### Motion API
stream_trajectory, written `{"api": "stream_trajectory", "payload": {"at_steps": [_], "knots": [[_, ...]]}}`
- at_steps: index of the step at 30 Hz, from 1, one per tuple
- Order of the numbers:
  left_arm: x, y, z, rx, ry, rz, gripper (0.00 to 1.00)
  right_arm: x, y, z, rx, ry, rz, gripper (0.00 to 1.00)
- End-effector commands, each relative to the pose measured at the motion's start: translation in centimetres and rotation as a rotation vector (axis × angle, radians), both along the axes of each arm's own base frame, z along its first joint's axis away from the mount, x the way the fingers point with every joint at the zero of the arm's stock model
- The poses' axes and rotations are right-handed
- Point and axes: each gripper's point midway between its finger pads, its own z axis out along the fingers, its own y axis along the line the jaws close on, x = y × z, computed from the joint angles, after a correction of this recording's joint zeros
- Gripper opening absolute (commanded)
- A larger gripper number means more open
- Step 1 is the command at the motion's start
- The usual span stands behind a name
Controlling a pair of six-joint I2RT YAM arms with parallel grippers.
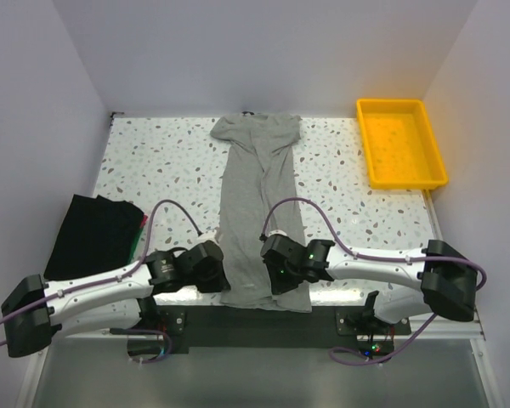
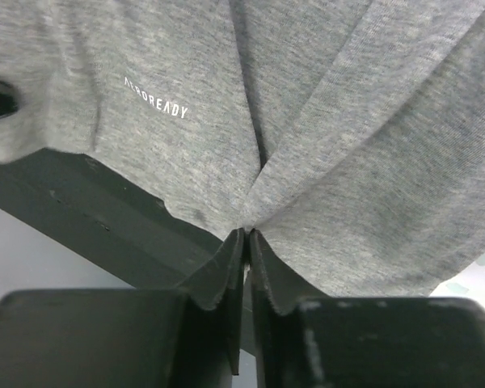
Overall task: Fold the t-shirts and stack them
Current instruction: Fold the tshirt
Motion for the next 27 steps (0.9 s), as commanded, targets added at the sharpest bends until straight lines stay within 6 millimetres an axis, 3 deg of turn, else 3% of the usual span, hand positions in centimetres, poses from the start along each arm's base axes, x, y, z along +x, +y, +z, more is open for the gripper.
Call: {"api": "stream_trajectory", "payload": {"at_steps": [1,6,8,13,17,24,25,27], "knots": [[0.9,-1.7,4.2,-0.098,-0.048,0.026,0.01,0.4,1.4,2.6,0.079,-0.03,0.005,0.06],[0.9,-1.7,6.4,-0.139,-0.042,0.065,0.0,0.5,1.6,4.2,0.112,-0.047,0.015,0.02],[0.8,-1.2,6.3,-0.124,-0.035,0.078,0.0,0.6,1.8,4.9,0.127,-0.058,0.021,0.02],[0.0,0.4,4.3,-0.083,0.006,0.123,0.0,0.3,2.7,4.8,0.152,-0.037,0.042,0.02],[-0.9,1.8,1.8,-0.054,0.04,0.148,0.0,0.0,3.4,3.4,0.147,-0.003,0.048,0.01],[-1.3,2.6,0.1,-0.039,0.053,0.155,0.0,-1.1,4.8,1.4,0.124,0.027,0.079,0.01],[-1.3,2.6,0.0,-0.036,0.053,0.153,0.0,-1.2,4.8,1.2,0.118,0.031,0.082,0.03],[-1.4,2.7,-0.3,-0.028,0.054,0.149,0.0,-1.1,4.7,1.1,0.112,0.024,0.079,0.22]]}}
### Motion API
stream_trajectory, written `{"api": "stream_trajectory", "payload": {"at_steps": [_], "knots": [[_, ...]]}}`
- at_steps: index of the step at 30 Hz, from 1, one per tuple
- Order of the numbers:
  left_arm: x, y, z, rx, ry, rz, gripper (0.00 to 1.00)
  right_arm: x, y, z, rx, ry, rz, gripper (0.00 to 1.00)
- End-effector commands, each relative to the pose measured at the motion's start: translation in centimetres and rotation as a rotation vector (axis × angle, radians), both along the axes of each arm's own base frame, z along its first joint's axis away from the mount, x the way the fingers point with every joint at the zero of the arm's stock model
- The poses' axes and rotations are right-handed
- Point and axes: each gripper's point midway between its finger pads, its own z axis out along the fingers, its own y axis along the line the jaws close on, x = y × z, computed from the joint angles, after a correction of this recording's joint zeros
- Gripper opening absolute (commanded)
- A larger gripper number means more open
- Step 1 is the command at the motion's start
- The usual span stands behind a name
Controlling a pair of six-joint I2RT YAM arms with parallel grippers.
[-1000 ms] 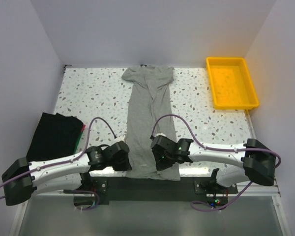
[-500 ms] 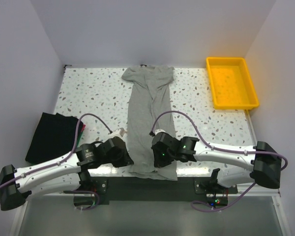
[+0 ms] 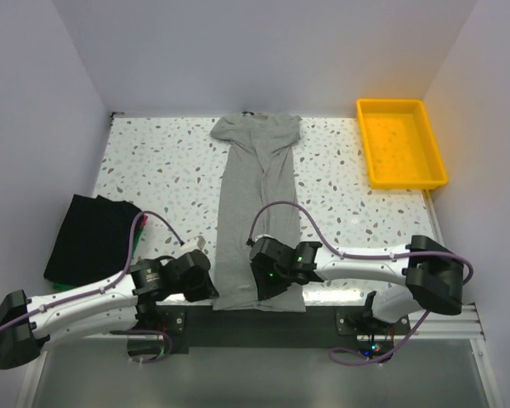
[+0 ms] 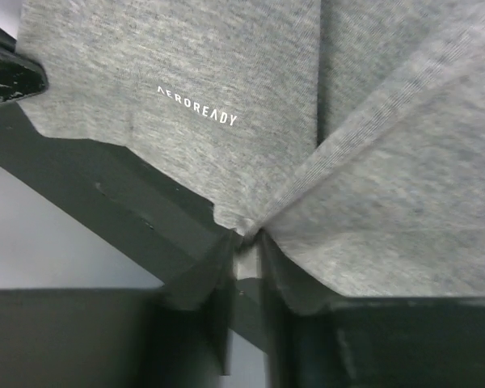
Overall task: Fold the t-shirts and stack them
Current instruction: Fold the tshirt
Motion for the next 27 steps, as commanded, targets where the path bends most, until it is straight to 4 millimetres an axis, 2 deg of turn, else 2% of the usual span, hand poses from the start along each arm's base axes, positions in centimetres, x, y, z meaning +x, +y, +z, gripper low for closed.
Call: {"api": "stream_trajectory", "payload": {"at_steps": [1,2,3,5,7,10,11,12,14,15,17,18,19,21,27], "knots": [[0.1,-0.1,-0.2,-0.004,-0.006,0.009,0.0,0.1,1.3,1.6,0.067,-0.021,0.005,0.31],[0.1,0.1,-0.4,0.001,-0.005,0.009,0.0,0.4,1.2,1.9,0.07,-0.038,-0.002,0.42],[0.0,0.1,-0.5,0.002,-0.004,0.009,0.0,0.9,1.1,2.5,0.075,-0.068,-0.014,0.47],[0.0,0.1,-0.8,0.002,-0.001,0.008,0.0,0.7,0.2,3.5,0.07,-0.075,-0.017,0.55],[-0.1,0.2,-1.0,0.003,0.001,0.006,0.0,1.3,-1.0,4.3,0.054,-0.107,-0.058,0.55],[-0.2,0.4,-1.2,0.01,0.001,0.004,0.0,1.7,-3.6,3.8,0.001,-0.126,-0.151,0.54],[-0.2,0.4,-1.4,0.013,0.003,0.004,0.0,1.7,-4.3,4.2,0.014,-0.132,-0.178,0.54],[-0.2,0.5,-1.5,0.013,0.003,0.005,0.0,1.4,-5.7,3.0,-0.015,-0.118,-0.205,0.53],[-0.3,0.6,-1.7,0.018,0.007,0.003,0.0,1.5,-7.2,2.8,0.012,-0.086,-0.285,0.52],[-0.3,0.6,-1.7,0.017,0.005,0.002,0.0,1.0,-8.7,1.2,-0.017,-0.059,-0.311,0.52],[-0.4,0.7,-1.9,0.021,0.007,0.002,0.0,0.7,-9.2,0.8,0.037,0.005,-0.362,0.52],[-0.3,0.7,-1.9,0.023,0.005,0.0,0.0,0.2,-10.1,-0.6,0.022,0.043,-0.378,0.52],[-0.4,0.6,-1.9,0.021,0.005,-0.002,0.0,1.0,-10.2,-0.8,0.045,0.048,-0.427,0.52],[-0.4,0.6,-1.9,0.021,0.006,-0.004,0.0,0.3,-10.3,-1.3,0.07,0.097,-0.431,0.52],[-0.4,0.6,-2.0,0.019,0.007,-0.007,0.0,0.1,-10.6,-2.3,0.079,0.134,-0.483,0.55]]}}
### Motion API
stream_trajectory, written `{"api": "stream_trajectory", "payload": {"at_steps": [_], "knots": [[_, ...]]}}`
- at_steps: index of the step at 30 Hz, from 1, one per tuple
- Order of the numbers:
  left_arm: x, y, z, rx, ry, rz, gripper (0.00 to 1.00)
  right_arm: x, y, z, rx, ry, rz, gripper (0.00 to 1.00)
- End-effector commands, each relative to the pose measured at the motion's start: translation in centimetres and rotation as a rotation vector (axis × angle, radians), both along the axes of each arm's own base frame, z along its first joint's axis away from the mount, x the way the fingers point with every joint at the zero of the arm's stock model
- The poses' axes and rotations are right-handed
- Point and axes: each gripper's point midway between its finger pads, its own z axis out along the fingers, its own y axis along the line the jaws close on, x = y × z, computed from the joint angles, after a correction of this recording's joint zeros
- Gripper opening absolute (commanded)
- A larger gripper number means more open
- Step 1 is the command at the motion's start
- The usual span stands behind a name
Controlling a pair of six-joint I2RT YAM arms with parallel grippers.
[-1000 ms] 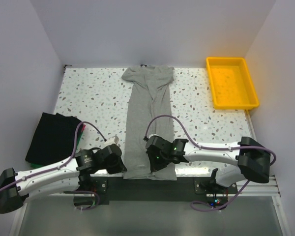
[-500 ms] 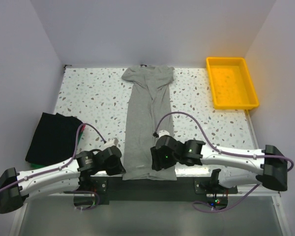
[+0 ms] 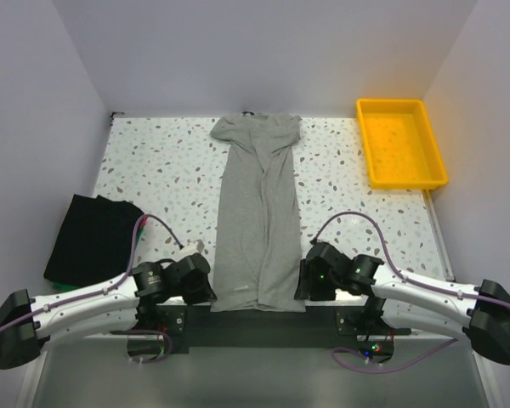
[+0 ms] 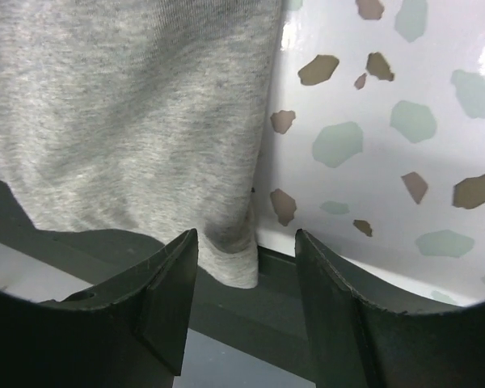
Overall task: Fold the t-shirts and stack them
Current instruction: Fold the tshirt
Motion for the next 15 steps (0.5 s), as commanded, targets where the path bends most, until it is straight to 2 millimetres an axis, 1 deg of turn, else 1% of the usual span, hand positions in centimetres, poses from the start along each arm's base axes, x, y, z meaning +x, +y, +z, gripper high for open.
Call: {"api": "stream_trajectory", "payload": {"at_steps": [1,2,3,5,10,12,13,15], "knots": [[0.0,-0.2,-0.1,-0.008,-0.008,-0.007,0.0,-0.1,1.3,0.4,0.087,0.033,-0.048,0.56],[0.0,-0.2,-0.2,-0.007,-0.007,-0.007,0.0,-0.2,1.4,0.2,0.098,0.039,-0.054,0.56],[0.0,-0.1,-0.2,-0.005,-0.007,-0.007,0.0,-0.6,1.2,-0.3,0.097,0.063,-0.059,0.56],[0.0,-0.1,-0.3,-0.003,-0.005,-0.007,0.0,-0.8,1.7,-0.5,0.132,0.08,-0.075,0.56],[-0.2,-0.1,-0.6,-0.006,-0.001,-0.013,0.0,-1.4,1.7,-1.6,0.147,0.12,-0.101,0.53],[-0.2,-0.4,-0.5,-0.016,-0.005,-0.024,0.0,-1.4,1.5,-1.8,0.148,0.119,-0.11,0.46],[-0.1,-0.6,-0.4,-0.026,-0.006,-0.029,0.0,-1.3,1.5,-1.7,0.15,0.112,-0.114,0.39],[0.0,-1.1,0.1,-0.047,-0.018,-0.048,0.0,-1.1,1.6,-1.4,0.158,0.102,-0.117,0.32]]}}
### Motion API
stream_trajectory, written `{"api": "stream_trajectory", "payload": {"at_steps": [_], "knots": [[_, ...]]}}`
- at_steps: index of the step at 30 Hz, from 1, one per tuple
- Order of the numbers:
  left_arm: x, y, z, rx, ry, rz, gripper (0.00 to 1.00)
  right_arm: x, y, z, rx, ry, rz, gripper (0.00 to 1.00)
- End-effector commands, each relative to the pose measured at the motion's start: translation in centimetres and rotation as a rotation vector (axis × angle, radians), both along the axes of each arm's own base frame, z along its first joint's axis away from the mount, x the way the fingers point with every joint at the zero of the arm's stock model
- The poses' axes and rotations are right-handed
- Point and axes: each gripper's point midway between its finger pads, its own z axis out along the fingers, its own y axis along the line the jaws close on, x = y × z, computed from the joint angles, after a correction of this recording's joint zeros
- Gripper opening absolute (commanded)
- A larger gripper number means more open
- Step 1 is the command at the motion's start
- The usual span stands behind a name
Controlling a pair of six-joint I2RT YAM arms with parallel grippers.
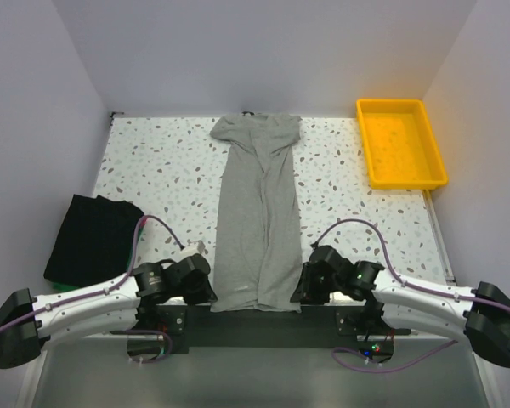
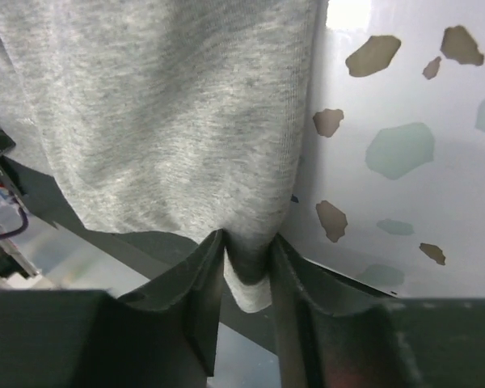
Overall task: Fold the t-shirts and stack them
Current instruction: Fold the tshirt
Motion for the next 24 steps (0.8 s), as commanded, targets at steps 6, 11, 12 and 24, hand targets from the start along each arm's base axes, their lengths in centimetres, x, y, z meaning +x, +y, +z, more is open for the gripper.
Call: {"api": "stream_trajectory", "payload": {"at_steps": [6,11,12,24], "knots": [[0.1,-2.2,2.4,-0.086,-0.037,-0.079,0.0,0.6,-1.3,1.9,-0.042,-0.071,0.0,0.0],[-0.2,-3.2,4.7,-0.135,-0.05,-0.11,0.0,0.7,-1.8,5.0,-0.022,-0.137,0.04,0.0],[-0.5,-3.3,4.9,-0.13,-0.048,-0.124,0.0,0.3,-2.1,5.1,-0.03,-0.127,0.054,0.0],[-6.6,-5.6,5.1,-0.125,-0.014,-0.197,0.0,-2.5,-3.8,6.7,0.025,-0.119,0.138,0.0]]}}
